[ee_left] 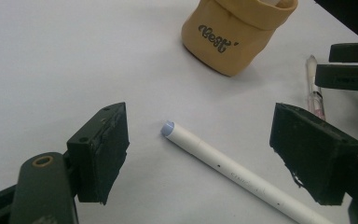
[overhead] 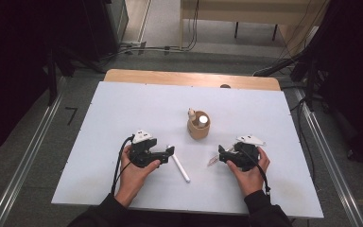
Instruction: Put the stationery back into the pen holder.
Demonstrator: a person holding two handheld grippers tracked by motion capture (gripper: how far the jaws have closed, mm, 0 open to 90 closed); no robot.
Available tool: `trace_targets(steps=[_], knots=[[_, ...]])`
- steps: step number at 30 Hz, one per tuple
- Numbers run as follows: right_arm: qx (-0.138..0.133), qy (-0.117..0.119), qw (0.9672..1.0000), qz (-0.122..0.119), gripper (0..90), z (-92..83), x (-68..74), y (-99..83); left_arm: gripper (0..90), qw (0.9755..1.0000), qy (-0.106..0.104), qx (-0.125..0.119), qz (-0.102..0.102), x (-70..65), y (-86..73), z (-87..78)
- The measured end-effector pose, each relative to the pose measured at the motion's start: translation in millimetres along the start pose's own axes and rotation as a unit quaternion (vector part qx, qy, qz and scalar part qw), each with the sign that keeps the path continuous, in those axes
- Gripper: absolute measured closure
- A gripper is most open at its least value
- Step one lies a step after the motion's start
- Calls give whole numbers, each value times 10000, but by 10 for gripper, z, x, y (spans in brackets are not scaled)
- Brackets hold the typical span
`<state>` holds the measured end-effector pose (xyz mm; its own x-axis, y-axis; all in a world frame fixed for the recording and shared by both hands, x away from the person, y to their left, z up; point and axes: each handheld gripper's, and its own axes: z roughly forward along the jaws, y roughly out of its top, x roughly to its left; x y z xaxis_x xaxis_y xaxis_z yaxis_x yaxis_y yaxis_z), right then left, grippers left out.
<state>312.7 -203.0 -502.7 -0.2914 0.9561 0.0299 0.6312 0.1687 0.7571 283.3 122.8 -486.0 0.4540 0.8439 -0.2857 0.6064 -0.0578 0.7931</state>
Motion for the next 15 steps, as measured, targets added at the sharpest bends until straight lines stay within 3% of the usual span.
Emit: trace_targets(steps=[15], knots=[[58, -137, 9999, -47, 102, 48, 76, -41, 205, 10000, 2, -28, -20, -5, 3, -7]])
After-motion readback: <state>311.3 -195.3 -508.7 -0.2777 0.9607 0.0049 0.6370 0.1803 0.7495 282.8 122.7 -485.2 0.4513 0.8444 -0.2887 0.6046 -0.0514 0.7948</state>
